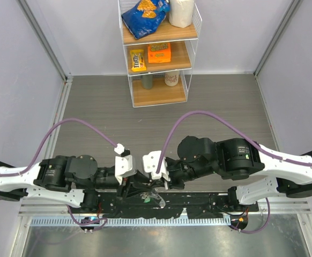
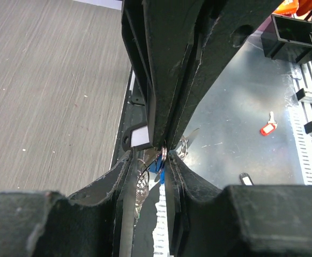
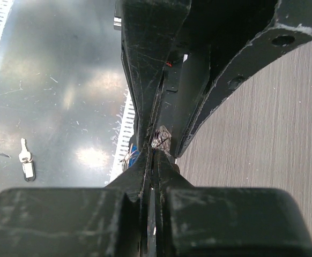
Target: Put the keys on the keyring
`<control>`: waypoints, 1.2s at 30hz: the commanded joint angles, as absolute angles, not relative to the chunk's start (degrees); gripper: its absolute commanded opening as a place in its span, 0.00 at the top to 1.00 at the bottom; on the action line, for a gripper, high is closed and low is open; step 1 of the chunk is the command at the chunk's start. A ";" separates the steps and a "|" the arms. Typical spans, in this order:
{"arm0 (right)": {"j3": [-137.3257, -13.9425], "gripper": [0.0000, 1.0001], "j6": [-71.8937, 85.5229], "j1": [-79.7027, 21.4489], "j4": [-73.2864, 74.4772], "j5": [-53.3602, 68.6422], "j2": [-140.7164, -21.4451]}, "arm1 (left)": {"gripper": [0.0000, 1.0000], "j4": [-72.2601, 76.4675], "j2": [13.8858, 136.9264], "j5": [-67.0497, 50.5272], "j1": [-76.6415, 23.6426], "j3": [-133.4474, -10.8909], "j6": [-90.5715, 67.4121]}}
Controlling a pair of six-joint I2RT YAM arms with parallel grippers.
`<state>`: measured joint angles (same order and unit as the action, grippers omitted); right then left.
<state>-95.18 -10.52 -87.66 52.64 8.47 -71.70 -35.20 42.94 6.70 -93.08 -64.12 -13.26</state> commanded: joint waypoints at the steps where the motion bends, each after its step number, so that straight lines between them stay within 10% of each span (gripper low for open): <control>1: -95.27 0.95 -10.02 -88.15 47.72 8.61 -71.10 | 0.69 -31.11 42.98 3.69 -92.73 -63.90 -11.87; 14: -94.57 0.95 -9.84 -87.98 47.99 7.65 -70.75 | 0.87 -33.84 44.21 3.95 -92.72 -65.57 -12.13; 36: -93.52 0.95 -9.84 -88.15 48.78 5.80 -70.58 | 0.69 -37.00 44.65 6.50 -92.81 -67.32 -13.36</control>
